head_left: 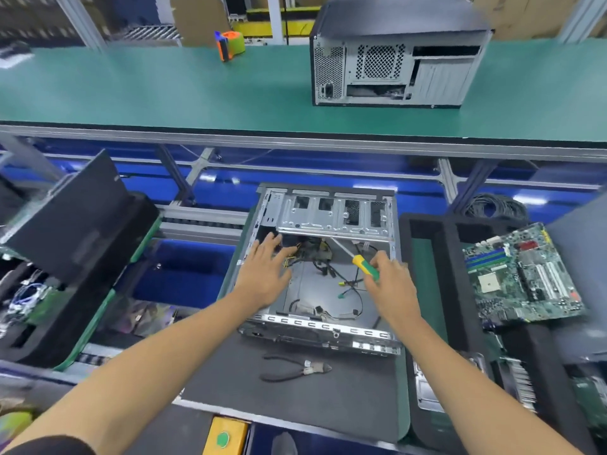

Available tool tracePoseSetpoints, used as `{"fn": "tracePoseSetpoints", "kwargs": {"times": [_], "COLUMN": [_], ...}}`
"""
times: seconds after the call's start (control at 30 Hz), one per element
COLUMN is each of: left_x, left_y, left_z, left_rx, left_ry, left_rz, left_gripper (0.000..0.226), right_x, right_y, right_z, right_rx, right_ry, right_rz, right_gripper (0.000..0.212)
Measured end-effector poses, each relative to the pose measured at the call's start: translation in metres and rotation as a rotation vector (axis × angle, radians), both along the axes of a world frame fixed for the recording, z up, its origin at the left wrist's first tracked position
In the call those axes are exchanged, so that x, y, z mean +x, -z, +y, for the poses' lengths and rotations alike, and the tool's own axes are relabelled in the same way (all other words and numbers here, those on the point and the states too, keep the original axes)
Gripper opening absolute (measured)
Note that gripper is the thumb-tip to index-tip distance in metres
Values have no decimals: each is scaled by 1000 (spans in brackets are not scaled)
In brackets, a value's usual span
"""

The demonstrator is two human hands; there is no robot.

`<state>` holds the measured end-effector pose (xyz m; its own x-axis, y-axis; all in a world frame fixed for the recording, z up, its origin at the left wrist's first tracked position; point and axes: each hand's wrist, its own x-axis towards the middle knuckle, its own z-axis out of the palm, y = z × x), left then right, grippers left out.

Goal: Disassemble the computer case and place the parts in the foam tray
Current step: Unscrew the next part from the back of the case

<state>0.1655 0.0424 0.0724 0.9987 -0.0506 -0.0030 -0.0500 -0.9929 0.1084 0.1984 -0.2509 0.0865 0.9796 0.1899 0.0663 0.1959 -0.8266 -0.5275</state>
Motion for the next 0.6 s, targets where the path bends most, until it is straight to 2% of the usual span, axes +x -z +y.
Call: {"fn": "tracePoseSetpoints", "kwargs": {"times": [0.23, 0.33, 0.4, 0.47, 0.53, 0.57, 0.6], "left_x": [2, -2, -13, -26, -36, -40, -43], "left_y": [8, 3, -5, -15, -26, -32, -36], "left_z": [2, 1, -9, -25, -43, -51, -55], "left_rx": [19, -137, -253, -483, -943, -1140, -1257], "left_ry": [-4, 44, 23, -84, -135, -143, -159], "left_rz": [-85, -129, -159, -102, 86, 160, 170], "left_gripper": [58, 48, 49, 66, 79, 72, 57], "right_x": [-5, -5, -7, -18, -31, -38, -44], "right_y": [0, -1, -2, -10, -20, -24, -26], "right_z": [4, 3, 6, 17, 41, 56, 71], "right_rx": [-50, -264, -256, -4, 223, 263, 287], "right_ry": [1, -11, 13, 62, 38, -10, -73], "right_rz": [-89, -144, -181, -186, -110, -66, -20], "right_gripper": [22, 14, 13, 16, 26, 31, 35]}}
